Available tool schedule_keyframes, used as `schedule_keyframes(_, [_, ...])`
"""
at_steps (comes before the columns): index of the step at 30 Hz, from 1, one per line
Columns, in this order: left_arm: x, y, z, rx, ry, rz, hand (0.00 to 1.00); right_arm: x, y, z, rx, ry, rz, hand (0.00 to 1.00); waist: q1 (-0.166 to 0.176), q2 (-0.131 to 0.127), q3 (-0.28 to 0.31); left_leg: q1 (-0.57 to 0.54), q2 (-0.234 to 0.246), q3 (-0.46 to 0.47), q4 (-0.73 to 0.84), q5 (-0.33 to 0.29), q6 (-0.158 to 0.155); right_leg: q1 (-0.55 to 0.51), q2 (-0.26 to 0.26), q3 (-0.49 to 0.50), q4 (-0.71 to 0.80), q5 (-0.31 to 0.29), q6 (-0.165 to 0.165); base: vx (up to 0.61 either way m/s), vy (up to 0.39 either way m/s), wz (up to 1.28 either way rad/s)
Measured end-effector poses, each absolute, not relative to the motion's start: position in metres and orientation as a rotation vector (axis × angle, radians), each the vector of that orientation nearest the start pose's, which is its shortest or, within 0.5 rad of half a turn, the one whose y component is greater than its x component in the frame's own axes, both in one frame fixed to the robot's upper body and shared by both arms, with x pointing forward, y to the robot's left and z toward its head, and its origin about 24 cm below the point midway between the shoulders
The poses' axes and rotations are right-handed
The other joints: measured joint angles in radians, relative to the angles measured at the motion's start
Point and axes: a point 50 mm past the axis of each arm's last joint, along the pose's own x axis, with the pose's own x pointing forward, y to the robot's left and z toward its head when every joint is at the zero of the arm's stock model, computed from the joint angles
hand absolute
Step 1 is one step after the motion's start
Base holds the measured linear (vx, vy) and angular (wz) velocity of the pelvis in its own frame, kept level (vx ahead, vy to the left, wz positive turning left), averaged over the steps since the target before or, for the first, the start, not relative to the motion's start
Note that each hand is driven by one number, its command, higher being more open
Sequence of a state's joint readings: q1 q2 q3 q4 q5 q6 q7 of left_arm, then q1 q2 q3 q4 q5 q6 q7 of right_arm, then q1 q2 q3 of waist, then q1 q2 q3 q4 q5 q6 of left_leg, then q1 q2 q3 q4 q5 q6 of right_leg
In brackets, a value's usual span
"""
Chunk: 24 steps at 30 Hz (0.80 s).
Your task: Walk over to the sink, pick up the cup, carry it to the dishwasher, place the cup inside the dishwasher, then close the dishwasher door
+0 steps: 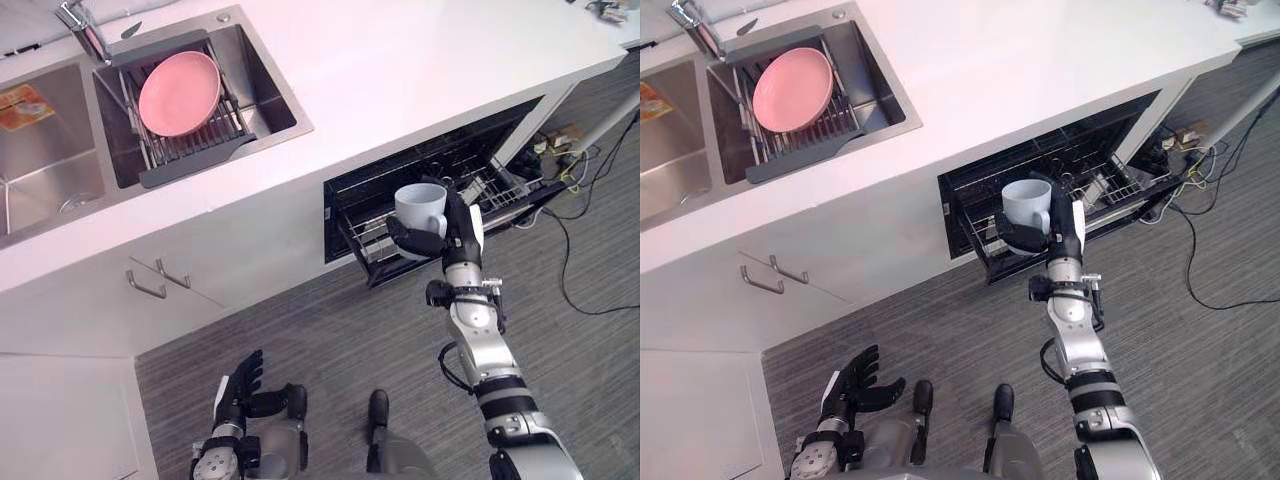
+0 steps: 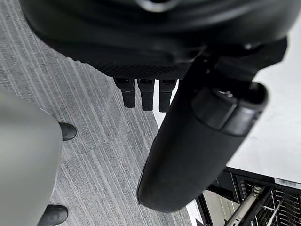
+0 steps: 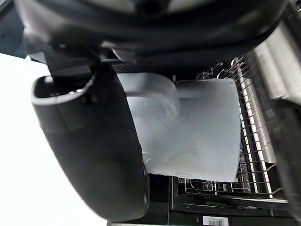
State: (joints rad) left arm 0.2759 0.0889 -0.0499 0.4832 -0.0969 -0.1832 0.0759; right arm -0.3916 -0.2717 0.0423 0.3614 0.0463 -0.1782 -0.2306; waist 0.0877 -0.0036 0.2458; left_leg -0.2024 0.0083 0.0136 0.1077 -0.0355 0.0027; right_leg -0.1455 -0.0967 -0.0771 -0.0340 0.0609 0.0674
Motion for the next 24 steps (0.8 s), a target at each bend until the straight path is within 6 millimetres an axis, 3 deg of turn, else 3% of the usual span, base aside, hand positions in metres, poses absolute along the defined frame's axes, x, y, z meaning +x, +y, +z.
schedule_keyframes(12, [0.153, 0.179, -0.091, 0.023, 0.515, 0.126, 0.9, 0.36, -0.189, 0.123, -0.285, -0.243, -0.156, 0.3, 0.03, 0.017, 0.079, -0.066, 0.0, -0.022, 0.045, 0.0, 0.0, -0.056, 0.001, -0.014, 0.043, -0.004, -0.006, -0.04, 0.004, 0.05])
schedule_keyframes(24, [0.163, 0.175, -0.087, 0.03, 0.484, 0.125, 0.9, 0.372, -0.194, 0.115, -0.307, -0.155, -0.176, 0.3, 0.046, 0.021, 0.121, -0.098, 0.0, -0.032, 0.062, 0.006, -0.001, -0.085, 0.002, -0.017, 0.066, -0.007, -0.009, -0.02, 0.001, 0.02])
